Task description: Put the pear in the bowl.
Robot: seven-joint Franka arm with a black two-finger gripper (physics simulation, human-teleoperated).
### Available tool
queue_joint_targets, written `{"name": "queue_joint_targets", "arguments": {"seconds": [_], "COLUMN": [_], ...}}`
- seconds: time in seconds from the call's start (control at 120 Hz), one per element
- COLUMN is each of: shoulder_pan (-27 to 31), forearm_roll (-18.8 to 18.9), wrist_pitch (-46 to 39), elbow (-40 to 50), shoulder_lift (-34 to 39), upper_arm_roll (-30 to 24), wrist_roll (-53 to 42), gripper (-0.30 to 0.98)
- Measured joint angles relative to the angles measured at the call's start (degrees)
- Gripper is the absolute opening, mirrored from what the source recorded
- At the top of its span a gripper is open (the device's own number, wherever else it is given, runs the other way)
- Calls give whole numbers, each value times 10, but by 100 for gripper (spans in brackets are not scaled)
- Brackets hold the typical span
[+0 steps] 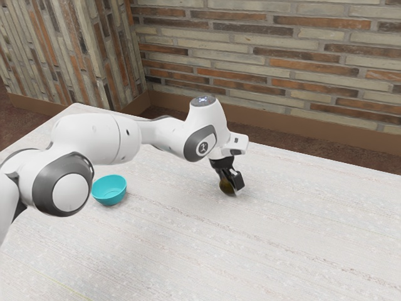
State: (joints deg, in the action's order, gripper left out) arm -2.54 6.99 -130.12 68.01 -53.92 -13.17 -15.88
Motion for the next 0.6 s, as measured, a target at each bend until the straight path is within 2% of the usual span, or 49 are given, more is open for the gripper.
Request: {"name": "queue_joint_targets", "arguments": {"seconds": [0.267, 0.6], "shoulder_pan": [-1, -1], "forearm_roll": [2, 2], "wrist_pitch": [-2, -2], "elbow": [0, 13], "shoulder_lift": [3, 12], "upper_arm_roll": [3, 4], "wrist_roll": [-3, -3], "gripper": [43, 40]}}
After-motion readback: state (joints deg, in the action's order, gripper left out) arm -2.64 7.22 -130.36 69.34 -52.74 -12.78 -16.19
